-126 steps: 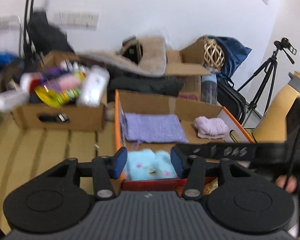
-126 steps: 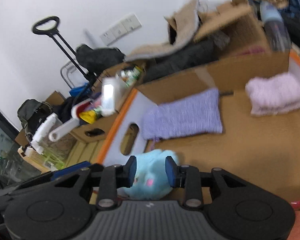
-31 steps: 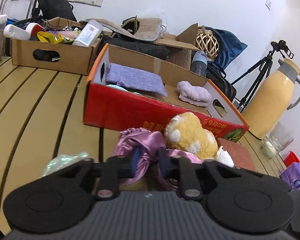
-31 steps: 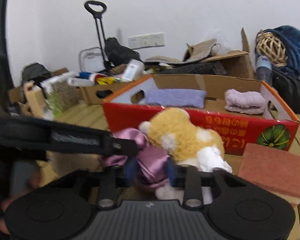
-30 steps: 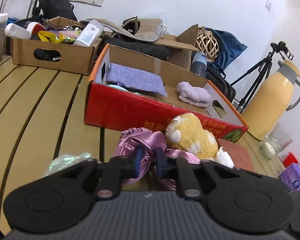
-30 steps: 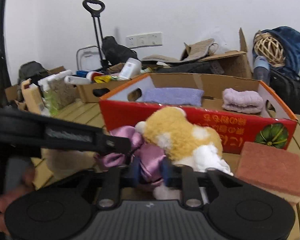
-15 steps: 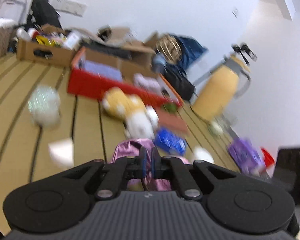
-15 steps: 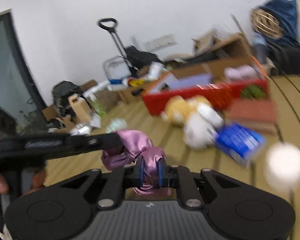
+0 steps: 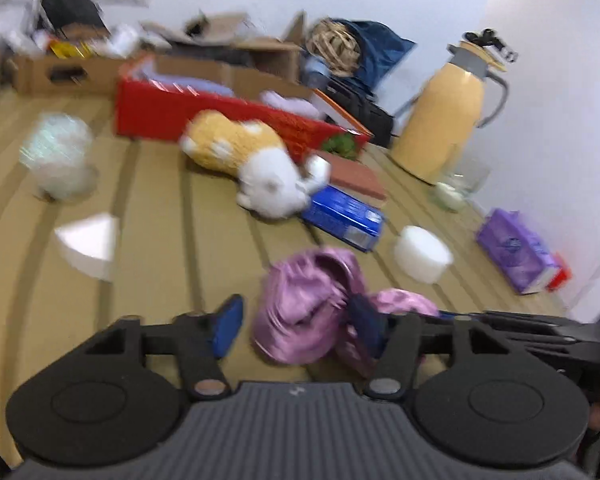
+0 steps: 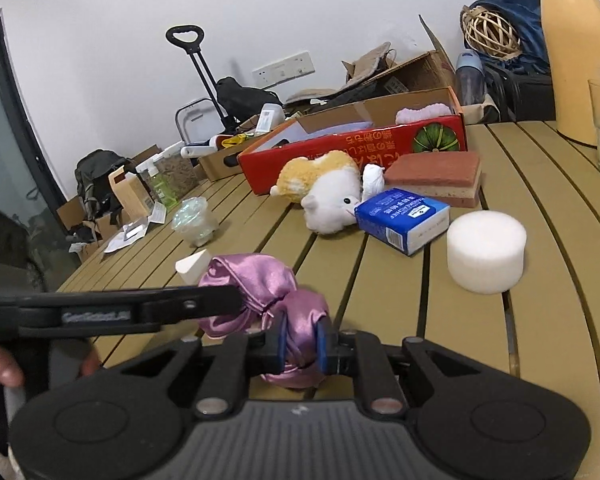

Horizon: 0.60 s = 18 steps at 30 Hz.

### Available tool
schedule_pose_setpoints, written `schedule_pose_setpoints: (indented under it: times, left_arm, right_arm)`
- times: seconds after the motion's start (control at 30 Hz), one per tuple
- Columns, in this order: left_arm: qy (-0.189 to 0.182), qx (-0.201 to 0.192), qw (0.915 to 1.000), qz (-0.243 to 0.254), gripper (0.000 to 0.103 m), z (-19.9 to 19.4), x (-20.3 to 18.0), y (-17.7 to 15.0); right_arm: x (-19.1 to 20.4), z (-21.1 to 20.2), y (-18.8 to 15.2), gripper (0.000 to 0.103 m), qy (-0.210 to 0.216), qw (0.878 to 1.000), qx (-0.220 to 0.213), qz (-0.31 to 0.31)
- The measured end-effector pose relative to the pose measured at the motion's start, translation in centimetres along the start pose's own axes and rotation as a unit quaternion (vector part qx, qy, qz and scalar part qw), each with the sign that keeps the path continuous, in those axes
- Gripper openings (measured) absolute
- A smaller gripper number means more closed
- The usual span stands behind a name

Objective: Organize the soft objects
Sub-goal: 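Carry the pink bow into the box and open both grippers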

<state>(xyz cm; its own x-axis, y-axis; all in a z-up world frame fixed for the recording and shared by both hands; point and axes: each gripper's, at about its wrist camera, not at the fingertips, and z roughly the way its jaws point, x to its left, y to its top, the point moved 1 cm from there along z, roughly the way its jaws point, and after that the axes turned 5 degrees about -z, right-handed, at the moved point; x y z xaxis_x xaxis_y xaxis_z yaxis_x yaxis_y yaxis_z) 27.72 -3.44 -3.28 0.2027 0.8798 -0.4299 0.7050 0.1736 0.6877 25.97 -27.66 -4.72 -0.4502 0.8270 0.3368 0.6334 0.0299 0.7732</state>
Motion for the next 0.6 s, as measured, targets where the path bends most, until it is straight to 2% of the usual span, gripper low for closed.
schedule_pose_setpoints:
  times: [0.03,0.07,0.2,0.27,0.33,0.5,0.6]
  left_arm:
    - [-0.015,0.013,0.9998,-0.010,0.020,0.6,0.2,0.0]
    - [-0.025,0.018,0.9995,-0.011,0.014,0.9,0.2,-0.1]
    - [-0.039,-0.017,0.9991,-0.005,0.010,-0.6,-0.6,0.7]
    - [-0.050,-0.036,0.9981,-0.004,0.010,-1.5,-1.1,2.5]
    - [-0.059,-0.062,0.9964,0.004,0.010,-1.9,-1.5,5.6]
    - [-0.071,-0.104,0.9921,0.003,0.010,-0.4,-0.6,15.8]
    - [-0.048,-0.096,0.9940,-0.021,0.010,2.3,1.3,21.2]
  right_arm:
    - [-0.1,0.0,0.1,0.014,-0.004,1.000,0.000,0.001]
    - [-0.2,0.1,0.2,0.014,-0.007,1.000,0.001,0.000]
    - [-0.1,-0.3,0.9,0.014,-0.004,1.000,-0.003,-0.007]
    - [-0.1,-0.6,2.1,0.014,-0.001,1.000,-0.014,-0.011]
    - [-0.2,-0.8,4.4,0.013,0.006,0.999,-0.033,-0.021]
    - [-0.7,1.8,14.1,0.014,0.011,0.994,-0.082,-0.073]
    - [-1.4,6.5,20.3,0.014,0.022,0.992,-0.071,-0.101]
